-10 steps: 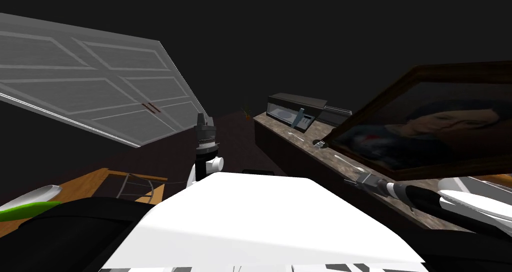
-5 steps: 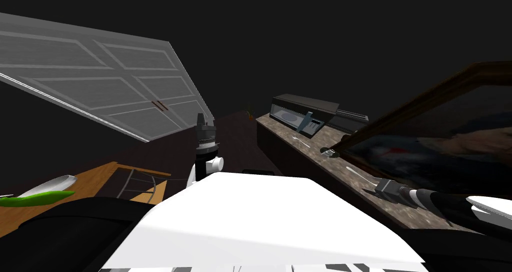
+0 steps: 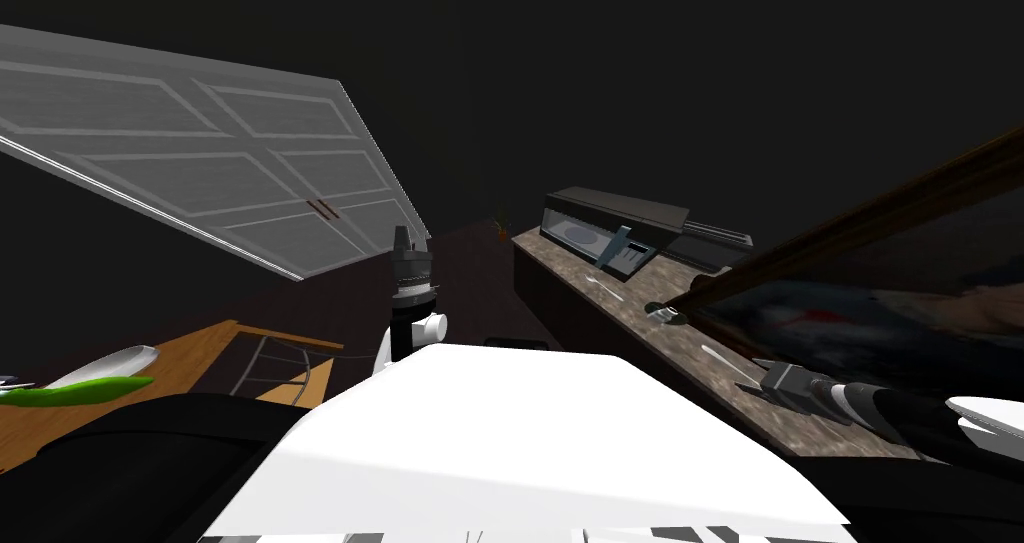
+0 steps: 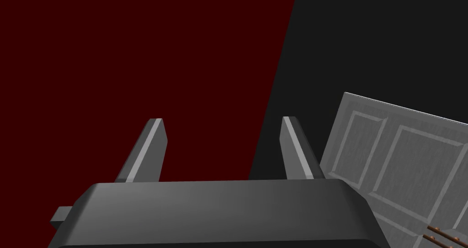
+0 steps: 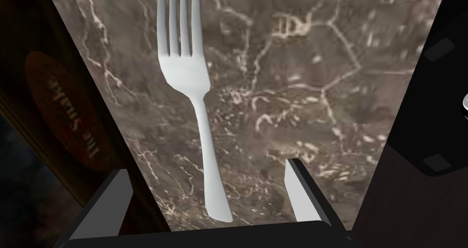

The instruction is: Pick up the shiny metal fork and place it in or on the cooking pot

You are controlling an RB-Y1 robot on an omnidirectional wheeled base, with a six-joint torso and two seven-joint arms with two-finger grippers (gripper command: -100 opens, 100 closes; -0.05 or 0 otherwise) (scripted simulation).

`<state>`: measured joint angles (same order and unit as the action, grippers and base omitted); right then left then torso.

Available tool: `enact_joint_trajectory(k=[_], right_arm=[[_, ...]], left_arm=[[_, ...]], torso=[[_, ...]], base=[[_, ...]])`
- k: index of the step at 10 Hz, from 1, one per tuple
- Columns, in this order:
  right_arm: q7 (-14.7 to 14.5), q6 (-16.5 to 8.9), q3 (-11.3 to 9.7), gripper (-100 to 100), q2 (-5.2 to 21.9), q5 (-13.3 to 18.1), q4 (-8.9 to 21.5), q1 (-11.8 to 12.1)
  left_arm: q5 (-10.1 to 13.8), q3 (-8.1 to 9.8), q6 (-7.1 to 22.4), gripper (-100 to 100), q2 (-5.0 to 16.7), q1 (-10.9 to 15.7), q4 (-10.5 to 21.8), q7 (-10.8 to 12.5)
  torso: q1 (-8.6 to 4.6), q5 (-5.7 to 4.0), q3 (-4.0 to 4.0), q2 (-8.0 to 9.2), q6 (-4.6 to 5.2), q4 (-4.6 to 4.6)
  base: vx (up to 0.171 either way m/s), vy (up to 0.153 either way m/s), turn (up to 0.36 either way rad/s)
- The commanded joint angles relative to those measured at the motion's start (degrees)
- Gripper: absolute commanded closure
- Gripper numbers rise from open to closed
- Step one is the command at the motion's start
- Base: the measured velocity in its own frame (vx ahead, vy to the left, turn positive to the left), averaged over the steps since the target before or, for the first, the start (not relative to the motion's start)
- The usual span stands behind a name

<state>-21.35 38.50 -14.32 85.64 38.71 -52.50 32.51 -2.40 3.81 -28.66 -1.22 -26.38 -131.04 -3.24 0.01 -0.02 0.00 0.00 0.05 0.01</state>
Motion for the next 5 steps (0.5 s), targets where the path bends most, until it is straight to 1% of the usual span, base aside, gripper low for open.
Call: enact_joint_trajectory(k=[1, 2, 3, 4, 5], right_arm=[[1.6, -0.8, -0.7, -100, -0.7, -0.1, 0.8, -0.1], [2.4, -1.2, -1.1, -100, -1.0, -0.2, 1.2, -0.2], [3.2, -1.6, -1.4, -100, -1.3, -0.3, 1.6, -0.2], [4.8, -2.4, -2.1, -100, -2.0, -0.4, 2.4, -0.3], [5.6, -2.8, -2.5, -100, -2.3, -0.4, 2.8, -0.4]], left_arm=[[0.0, 0.00, 0.0, 0, 0.0, 0.0, 0.0, 0.0], [0.0, -0.01, 0.0, 0, 0.0, 0.0, 0.0, 0.0], [0.0, -0.01, 0.0, 0, 0.0, 0.0, 0.0, 0.0], [0.0, 0.00, 0.0, 0, 0.0, 0.0, 0.0, 0.0], [0.0, -0.01, 0.0, 0, 0.0, 0.0, 0.0, 0.0]], torso=[[0.00, 0.00, 0.00, 0.00, 0.00, 0.00], [-0.02, 0.00, 0.12, 0.23, -0.09, 0.04], [-0.06, -0.01, 0.28, 0.49, -0.04, 0.11], [-0.08, -0.02, 0.34, 0.58, 0.00, 0.14], [-0.12, -0.02, 0.36, 0.63, -0.04, 0.14]], base=[[-0.083, -0.015, 0.308], [-0.160, -0.027, 0.343], [-0.156, -0.027, 0.233], [-0.162, -0.036, 0.363], [-0.175, -0.026, 0.333]])
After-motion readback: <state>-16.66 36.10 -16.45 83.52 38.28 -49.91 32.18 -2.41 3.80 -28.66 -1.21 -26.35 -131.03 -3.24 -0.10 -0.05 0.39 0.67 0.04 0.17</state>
